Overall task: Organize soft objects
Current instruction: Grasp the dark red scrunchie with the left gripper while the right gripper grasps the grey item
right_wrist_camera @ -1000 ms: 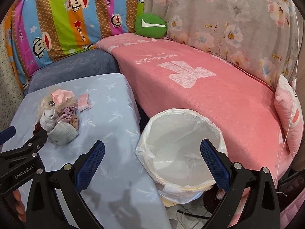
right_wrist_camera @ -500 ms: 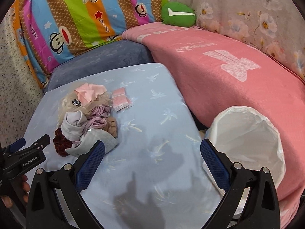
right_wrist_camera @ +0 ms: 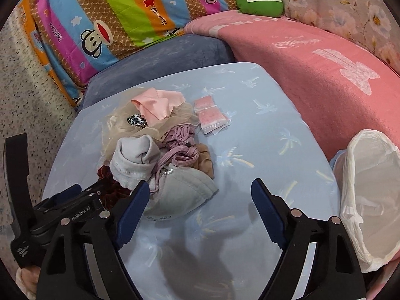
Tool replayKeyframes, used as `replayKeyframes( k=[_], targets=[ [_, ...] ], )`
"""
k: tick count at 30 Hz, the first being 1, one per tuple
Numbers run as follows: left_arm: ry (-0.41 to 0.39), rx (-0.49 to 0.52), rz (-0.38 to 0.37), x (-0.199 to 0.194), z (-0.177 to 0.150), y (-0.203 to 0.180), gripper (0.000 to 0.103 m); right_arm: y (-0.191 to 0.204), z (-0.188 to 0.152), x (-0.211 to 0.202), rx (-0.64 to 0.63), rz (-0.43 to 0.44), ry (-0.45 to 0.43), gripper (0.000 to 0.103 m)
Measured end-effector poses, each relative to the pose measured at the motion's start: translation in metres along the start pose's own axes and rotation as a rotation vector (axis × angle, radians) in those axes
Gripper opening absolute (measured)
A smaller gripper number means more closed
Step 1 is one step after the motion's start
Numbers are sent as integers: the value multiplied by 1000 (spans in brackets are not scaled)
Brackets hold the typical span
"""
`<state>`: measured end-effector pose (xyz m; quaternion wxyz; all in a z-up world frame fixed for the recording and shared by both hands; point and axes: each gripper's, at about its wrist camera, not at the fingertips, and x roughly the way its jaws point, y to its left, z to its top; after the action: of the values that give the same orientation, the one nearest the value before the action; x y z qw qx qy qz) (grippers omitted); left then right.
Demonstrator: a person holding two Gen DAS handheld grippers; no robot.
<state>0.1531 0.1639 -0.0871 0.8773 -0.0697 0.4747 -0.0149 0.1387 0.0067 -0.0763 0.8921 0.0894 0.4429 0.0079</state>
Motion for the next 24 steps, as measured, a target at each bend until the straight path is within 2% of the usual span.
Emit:
replayKeyframes(
  k=[1,5,7,8,9,10,12,16,24],
  targets=[
    [8,-9,-7,2,-1,2,67,2,-1,4,-5,2,10,71],
    [30,-36,-35,6,-3,7,57,6,-10,21,-18,7,72,49],
    [46,-45,-54,9,-5,10,42,7,-17,30,-20,9,104,40],
    [56,-48,-62,11,-6,11,33,7,-20,34,-23,9,119,31],
    [68,-52,-72,13,-7,12,29,8,-23,38,-25,10,133,24],
    [81,-58,-86,15,-9,12,24,8,-26,41,-25,9,146,22],
    [79,-63,-90,14,-12,12,20,6,-32,45,-28,9,161,10],
    [68,-46,-91,5,-13,9,14,4,-37,38,-25,13,160,6],
    [5,-22,-115,-31,-7,-3,13,2,-20,-13,-17,28,58,2]
  ],
)
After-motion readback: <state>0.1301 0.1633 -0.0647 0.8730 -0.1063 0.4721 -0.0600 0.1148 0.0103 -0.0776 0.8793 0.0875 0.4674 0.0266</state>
